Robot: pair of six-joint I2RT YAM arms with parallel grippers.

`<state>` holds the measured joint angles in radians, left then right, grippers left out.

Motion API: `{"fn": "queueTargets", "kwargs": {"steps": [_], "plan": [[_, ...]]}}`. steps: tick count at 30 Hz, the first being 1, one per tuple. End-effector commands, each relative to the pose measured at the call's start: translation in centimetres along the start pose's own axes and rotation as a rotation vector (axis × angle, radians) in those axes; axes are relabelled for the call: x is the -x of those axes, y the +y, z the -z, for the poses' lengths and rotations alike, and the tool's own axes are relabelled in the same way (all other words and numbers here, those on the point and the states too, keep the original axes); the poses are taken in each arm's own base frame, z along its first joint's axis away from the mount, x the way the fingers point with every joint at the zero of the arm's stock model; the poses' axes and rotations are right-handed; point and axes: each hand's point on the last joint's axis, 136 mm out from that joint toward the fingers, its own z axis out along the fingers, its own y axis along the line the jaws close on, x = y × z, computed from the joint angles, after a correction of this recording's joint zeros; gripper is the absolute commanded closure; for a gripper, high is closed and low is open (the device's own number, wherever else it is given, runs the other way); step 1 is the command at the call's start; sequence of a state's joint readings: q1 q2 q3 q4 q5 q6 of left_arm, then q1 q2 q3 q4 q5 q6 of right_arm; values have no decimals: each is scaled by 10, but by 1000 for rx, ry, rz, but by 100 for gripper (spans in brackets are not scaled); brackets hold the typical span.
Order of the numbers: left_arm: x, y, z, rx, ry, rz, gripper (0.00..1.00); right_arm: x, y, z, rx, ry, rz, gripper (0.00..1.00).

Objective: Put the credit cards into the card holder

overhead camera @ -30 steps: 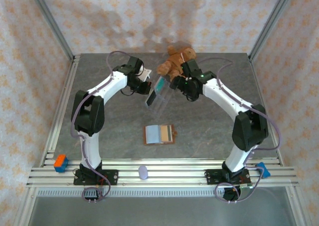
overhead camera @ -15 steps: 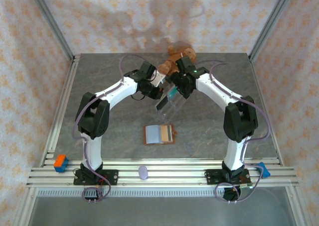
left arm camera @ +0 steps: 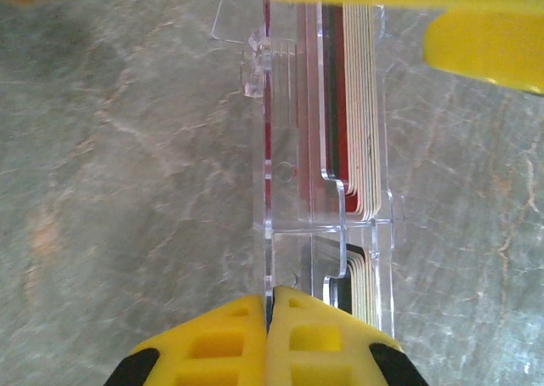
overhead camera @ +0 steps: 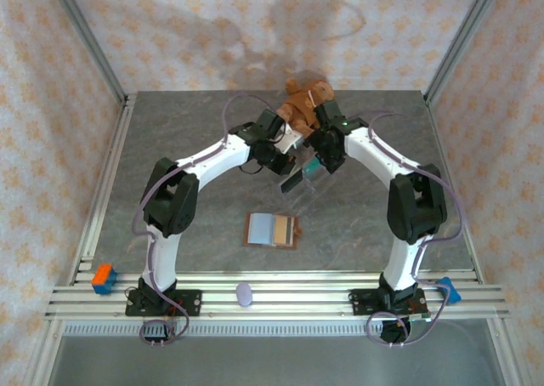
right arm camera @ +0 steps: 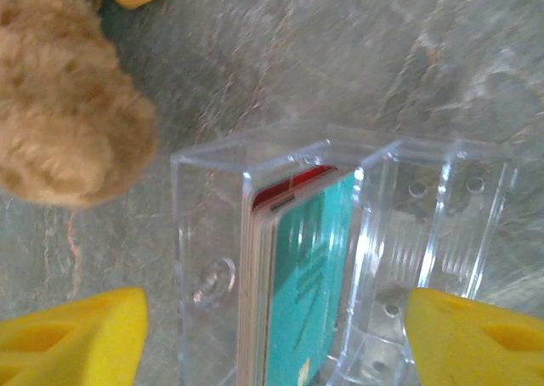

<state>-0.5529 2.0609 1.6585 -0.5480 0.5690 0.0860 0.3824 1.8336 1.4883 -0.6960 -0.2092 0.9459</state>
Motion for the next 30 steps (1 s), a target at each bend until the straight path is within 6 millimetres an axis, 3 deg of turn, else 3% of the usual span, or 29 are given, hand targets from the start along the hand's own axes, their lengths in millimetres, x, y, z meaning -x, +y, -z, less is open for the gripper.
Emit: {"fn": "queueTargets", "kwargs": {"steps": [1, 6, 9, 11, 18, 24, 30], "plan": [[-8, -23, -28, -75, 48, -41, 100, 18, 1, 27, 52, -61, -10, 21], [2, -36, -39, -88, 43, -48, 99, 25, -18, 27, 37, -46, -46, 22], [2, -35, -40, -83, 33, -41, 86, 24, -24, 26, 27, -39, -45, 23], [4, -36, -36, -81, 24, -41, 84, 22, -24, 25, 22, -32, -35, 23], [6, -40, -25, -84, -10, -26, 86, 10, -16, 9, 61, 51, -28, 23], [3, -35, -24, -96, -27, 35, 90, 4, -19, 9, 90, 64, -4, 22], [14, -27, -8, -96, -89, 91, 90, -4, -13, 7, 167, 119, 40, 22]]}}
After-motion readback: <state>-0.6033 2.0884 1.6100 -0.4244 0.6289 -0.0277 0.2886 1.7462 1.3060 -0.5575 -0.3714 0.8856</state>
